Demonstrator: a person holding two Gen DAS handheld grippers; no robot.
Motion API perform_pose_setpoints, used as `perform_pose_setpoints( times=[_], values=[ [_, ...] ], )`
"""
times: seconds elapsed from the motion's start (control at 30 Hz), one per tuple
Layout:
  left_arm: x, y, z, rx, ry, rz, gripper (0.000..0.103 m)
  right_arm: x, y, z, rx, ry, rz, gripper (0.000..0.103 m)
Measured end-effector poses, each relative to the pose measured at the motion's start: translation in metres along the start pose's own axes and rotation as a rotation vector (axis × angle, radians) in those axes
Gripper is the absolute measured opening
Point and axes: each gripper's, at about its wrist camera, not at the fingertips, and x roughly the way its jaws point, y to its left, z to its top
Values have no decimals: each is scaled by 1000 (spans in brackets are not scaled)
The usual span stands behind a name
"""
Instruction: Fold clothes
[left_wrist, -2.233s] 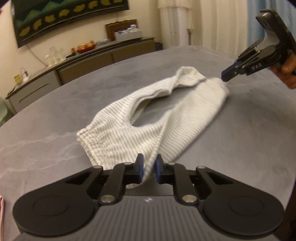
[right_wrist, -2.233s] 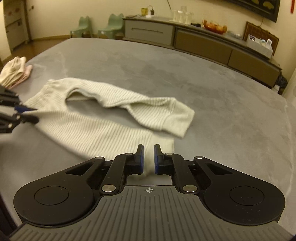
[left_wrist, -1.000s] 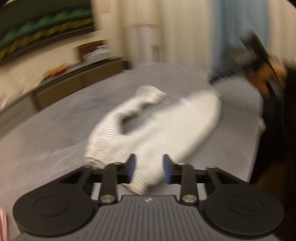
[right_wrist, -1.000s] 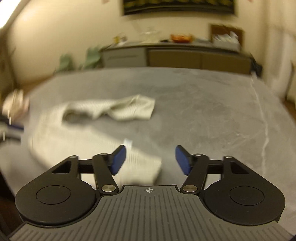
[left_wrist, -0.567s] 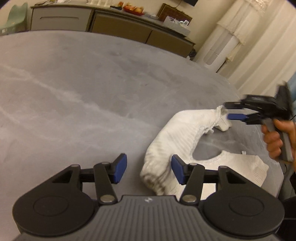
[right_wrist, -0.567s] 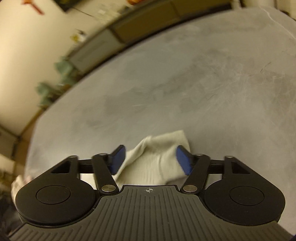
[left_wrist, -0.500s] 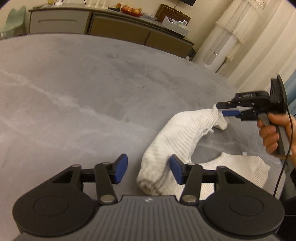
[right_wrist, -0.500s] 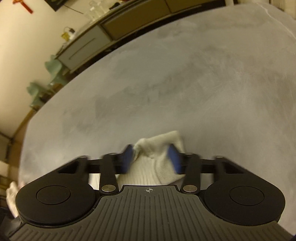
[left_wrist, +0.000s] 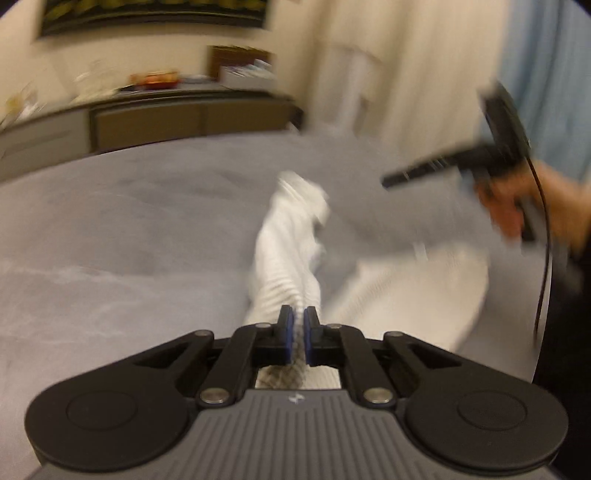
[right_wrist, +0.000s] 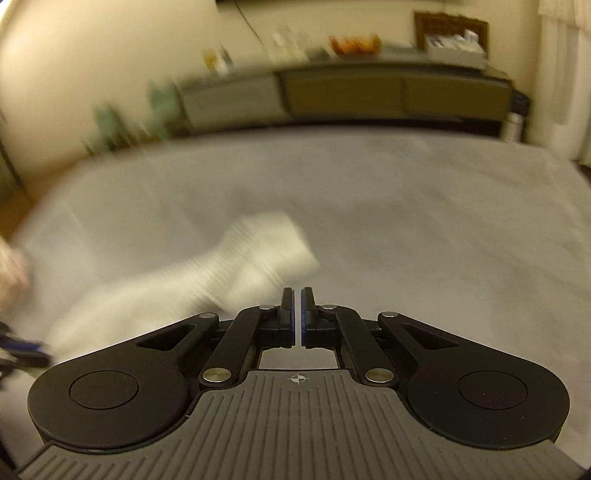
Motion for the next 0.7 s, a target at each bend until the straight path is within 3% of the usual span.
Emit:
perform_pose_setpoints(
  times=[0.07,0.1,0.13,0.23,0.3,0.37,0.4,0.43,0.47,0.53,0.63,0.67,0.7],
  values=[
    [-3,-15,-5,72,-7,0,8,-2,-5,-12,-18,37,-56,19],
    [-4,-22,-7,108,-11,-1,8,-2,-8,-17,-25,53,-80,35],
    [-6,-29,-10,144,-15,-1,8,1,-6,-11,3,46,-51,52],
    [-5,-44,-15,216,-23,2,10,10,24,11,-7,-14,32,76],
    [-2,-47,-17,235,-25,7,10,36,50,26,-53,-3,18,81],
    [1,-46,-16,239,-24,15,10,64,74,39,-107,30,-15,76],
    [0,-44,-15,235,-29,25,10,81,82,43,-129,66,-41,54],
    [-1,-42,-14,231,-34,36,10,95,88,44,-147,101,-64,14],
    [-2,-39,-13,226,-39,46,10,107,94,46,-166,132,-85,1],
    [-9,-24,-8,174,-64,109,10,104,99,47,-217,66,-88,1],
    [-27,12,2,13,-111,218,10,47,71,45,-123,-150,85,0],
    [-30,23,4,-32,-111,233,10,29,56,36,-97,-217,117,0],
    [-31,31,4,-66,-97,231,15,19,41,24,-81,-243,94,1]
  ],
)
